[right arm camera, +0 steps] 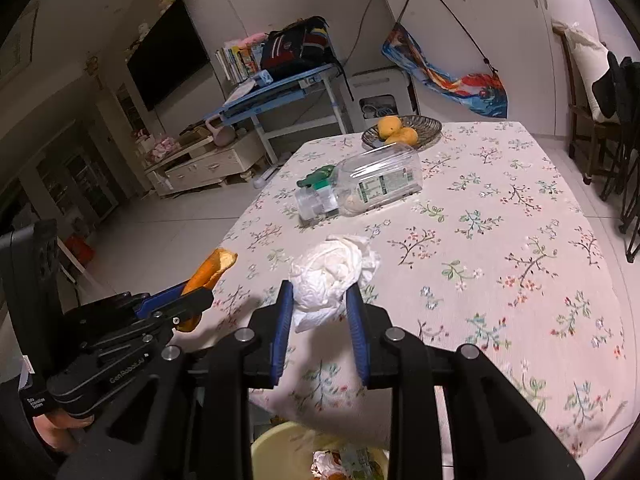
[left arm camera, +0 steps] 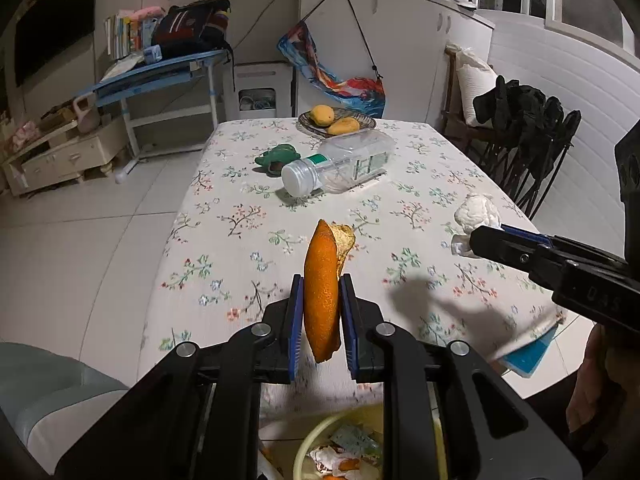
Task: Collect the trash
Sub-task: 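Lift the tissue and peel and carry both toward the yellow basin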
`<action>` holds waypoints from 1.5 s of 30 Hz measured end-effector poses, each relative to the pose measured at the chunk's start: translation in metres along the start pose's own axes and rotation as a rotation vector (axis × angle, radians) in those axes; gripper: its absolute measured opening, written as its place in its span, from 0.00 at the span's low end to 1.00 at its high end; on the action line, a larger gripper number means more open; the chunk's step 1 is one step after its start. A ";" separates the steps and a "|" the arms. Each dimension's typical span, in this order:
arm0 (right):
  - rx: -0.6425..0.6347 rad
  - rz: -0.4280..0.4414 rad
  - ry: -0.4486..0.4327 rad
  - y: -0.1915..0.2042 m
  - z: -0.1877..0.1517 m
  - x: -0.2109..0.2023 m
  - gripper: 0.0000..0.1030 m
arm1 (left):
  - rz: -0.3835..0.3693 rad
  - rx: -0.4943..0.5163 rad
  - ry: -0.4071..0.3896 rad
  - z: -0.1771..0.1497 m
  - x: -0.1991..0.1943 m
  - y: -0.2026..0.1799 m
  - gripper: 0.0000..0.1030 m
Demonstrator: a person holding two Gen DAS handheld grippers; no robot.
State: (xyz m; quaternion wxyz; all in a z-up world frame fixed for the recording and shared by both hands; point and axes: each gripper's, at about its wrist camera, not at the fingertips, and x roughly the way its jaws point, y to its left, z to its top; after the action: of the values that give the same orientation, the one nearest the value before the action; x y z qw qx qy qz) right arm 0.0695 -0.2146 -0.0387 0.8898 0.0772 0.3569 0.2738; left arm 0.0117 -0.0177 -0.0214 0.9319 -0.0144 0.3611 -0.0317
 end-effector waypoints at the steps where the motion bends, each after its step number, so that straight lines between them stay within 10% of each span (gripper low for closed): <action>1: 0.001 0.000 0.000 0.001 -0.003 -0.002 0.27 | -0.001 -0.001 -0.001 -0.002 -0.003 0.000 0.17; 45: 0.043 0.027 0.155 0.032 -0.097 -0.039 0.31 | -0.053 0.034 0.014 -0.080 -0.065 -0.031 0.17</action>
State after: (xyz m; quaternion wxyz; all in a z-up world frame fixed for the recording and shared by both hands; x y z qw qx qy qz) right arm -0.0333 -0.2149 -0.0756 0.8538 0.0796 0.4295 0.2832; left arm -0.0919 -0.0440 -0.0351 0.9283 -0.0080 0.3666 -0.0624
